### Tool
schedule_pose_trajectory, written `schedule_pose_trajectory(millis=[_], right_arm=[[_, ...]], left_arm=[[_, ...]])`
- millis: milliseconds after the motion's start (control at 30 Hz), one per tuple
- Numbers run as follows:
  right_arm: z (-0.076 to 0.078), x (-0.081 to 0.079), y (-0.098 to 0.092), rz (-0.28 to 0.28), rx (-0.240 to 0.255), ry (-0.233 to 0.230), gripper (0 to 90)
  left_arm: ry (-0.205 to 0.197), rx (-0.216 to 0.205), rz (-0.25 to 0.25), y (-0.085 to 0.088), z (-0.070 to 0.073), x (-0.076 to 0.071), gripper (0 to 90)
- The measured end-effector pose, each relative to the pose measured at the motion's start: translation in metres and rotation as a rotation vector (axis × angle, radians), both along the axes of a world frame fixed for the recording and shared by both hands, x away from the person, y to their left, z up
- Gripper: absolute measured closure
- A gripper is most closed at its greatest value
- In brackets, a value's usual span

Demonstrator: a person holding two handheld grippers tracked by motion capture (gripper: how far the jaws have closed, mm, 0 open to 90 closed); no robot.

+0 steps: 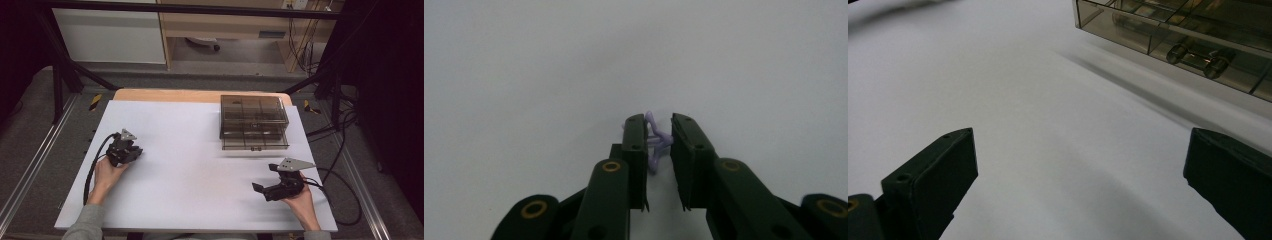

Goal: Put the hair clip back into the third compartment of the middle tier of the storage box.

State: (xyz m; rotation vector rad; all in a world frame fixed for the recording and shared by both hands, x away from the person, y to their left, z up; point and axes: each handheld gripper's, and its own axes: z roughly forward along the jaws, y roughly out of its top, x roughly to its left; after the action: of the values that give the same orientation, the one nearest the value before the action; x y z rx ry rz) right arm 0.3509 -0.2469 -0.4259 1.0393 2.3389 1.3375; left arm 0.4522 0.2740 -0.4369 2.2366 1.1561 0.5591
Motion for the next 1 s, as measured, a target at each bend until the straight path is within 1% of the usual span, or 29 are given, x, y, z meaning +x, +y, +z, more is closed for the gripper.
schedule_pose_trajectory(millis=[100, 233, 467, 667, 1000], right_arm=[[0.0, 0.0, 0.0, 0.0, 0.0, 0.0, 1.6], [-0.0001, 0.0001, 0.0001, 0.001, -0.001, 0.001, 1.6], [0.0, 0.0001, 0.0, 0.002, -0.002, 0.001, 1.6], [0.0, 0.0001, 0.0, 0.003, -0.002, 0.0, 1.6], [0.0001, 0.0, 0.0, 0.002, -0.001, 0.0, 1.6]], left_arm=[[-0.002, 0.0, 0.001, -0.0003, 0.0007, -0.0004, 77.9], [-0.008, 0.004, 0.004, -0.0005, 0.0018, -0.0011, 82.4], [-0.007, 0.0, 0.012, 0.0001, 0.0021, -0.0011, 82.6], [-0.019, -0.006, 0.024, 0.0019, 0.0048, -0.0021, 84.9], [-0.022, -0.009, 0.035, 0.0051, 0.0072, -0.003, 87.4]])
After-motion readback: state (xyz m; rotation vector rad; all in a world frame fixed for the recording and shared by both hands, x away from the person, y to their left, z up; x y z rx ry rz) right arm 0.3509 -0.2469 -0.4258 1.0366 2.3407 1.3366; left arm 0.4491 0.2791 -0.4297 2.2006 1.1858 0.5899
